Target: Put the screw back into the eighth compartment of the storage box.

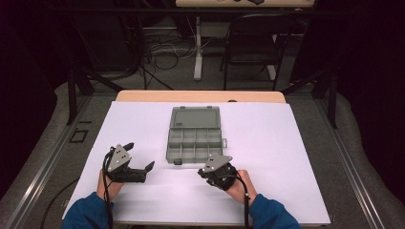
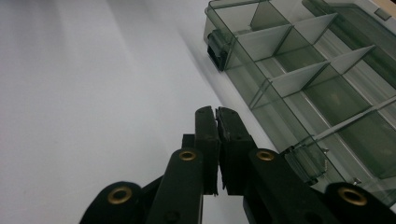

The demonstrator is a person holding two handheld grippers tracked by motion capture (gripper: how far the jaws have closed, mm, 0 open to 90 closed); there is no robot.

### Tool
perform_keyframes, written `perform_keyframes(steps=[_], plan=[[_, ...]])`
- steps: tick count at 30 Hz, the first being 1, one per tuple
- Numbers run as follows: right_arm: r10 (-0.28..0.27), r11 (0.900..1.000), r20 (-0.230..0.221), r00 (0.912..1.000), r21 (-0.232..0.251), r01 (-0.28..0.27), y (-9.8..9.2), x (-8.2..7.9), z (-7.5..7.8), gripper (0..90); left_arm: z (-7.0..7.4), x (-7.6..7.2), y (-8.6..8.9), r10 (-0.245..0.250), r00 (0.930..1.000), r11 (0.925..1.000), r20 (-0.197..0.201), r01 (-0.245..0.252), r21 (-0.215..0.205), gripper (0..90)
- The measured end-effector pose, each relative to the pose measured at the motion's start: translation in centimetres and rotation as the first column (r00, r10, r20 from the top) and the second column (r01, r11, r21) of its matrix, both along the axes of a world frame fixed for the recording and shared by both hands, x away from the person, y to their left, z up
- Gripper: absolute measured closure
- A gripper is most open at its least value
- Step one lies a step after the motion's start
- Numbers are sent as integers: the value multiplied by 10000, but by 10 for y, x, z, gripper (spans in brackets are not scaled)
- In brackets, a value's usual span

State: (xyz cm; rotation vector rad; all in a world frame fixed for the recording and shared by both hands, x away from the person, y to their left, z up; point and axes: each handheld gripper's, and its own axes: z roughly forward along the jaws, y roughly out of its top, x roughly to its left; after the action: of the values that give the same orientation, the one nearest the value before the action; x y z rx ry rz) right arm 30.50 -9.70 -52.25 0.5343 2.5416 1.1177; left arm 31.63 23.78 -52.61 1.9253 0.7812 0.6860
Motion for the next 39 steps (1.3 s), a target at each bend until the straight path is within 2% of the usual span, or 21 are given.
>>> perform_keyframes(steps=[39], plan=[[-728, 9968, 784, 9943, 395, 699, -23, 5, 18, 876, 0, 0, 1, 27, 10000, 10000, 39, -28, 12, 3]])
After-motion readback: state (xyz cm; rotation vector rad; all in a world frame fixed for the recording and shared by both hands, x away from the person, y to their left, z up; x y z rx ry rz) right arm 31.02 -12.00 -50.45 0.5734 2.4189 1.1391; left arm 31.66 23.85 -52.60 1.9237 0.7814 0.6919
